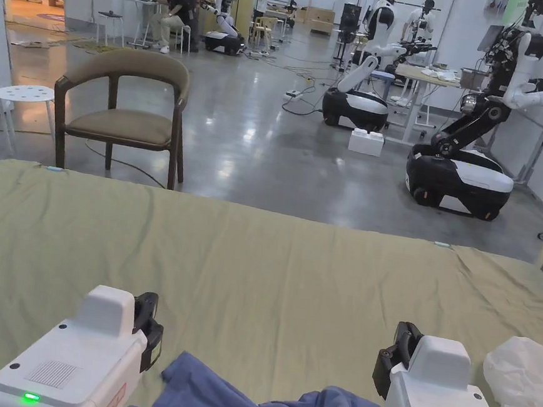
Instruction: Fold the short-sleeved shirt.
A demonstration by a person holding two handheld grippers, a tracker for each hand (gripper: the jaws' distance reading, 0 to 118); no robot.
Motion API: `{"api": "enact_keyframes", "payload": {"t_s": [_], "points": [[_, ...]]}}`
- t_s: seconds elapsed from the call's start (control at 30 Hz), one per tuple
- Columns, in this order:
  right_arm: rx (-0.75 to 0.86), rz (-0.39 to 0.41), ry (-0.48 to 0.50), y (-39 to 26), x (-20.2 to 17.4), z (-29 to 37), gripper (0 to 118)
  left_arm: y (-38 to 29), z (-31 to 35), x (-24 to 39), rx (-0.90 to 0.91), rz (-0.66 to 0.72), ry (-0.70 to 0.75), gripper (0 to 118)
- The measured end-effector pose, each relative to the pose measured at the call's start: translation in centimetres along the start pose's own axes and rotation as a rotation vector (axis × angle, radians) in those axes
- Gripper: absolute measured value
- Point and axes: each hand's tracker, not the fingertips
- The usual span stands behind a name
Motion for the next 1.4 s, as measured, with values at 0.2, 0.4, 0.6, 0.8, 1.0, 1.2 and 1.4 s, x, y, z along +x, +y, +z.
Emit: {"api": "enact_keyframes", "payload": {"t_s": [0.2, 0.4, 0.6, 0.8, 1.0, 1.2, 1.4], "points": [[-0.001, 0.013, 0.019, 0.1, -0.5, -0.2, 2, -2.1, -0.8, -3.5, -0.214, 0.054, 0.040, 0], [-0.045, 0.023, 0.009, -1.3, 0.0, -0.5, 2, -8.4, -3.3, -6.6, -0.641, 0.146, 0.001, 1], [-0.108, 0.014, -0.009, -3.2, 0.8, -1.1, 2, -15.1, -5.6, -8.0, -0.876, 0.272, 0.003, 68], [-0.169, 0.019, -0.022, -4.9, 1.6, -2.0, 2, -18.2, -6.9, -5.5, -0.920, 0.128, 0.065, 62], [-0.292, 0.011, -0.040, -7.1, 3.5, -4.8, 4, -17.6, -7.0, -2.2, -0.915, -0.101, 0.049, 1], [-0.521, 0.006, 0.000, -9.5, 6.4, -11.7, 53, -16.2, -5.8, -3.0, -0.890, -0.073, 0.013, 0], [-0.730, 0.045, 0.053, -12.9, 7.5, -19.6, 72, -14.3, -3.6, -4.1, -0.799, 0.084, -0.043, 0]]}}
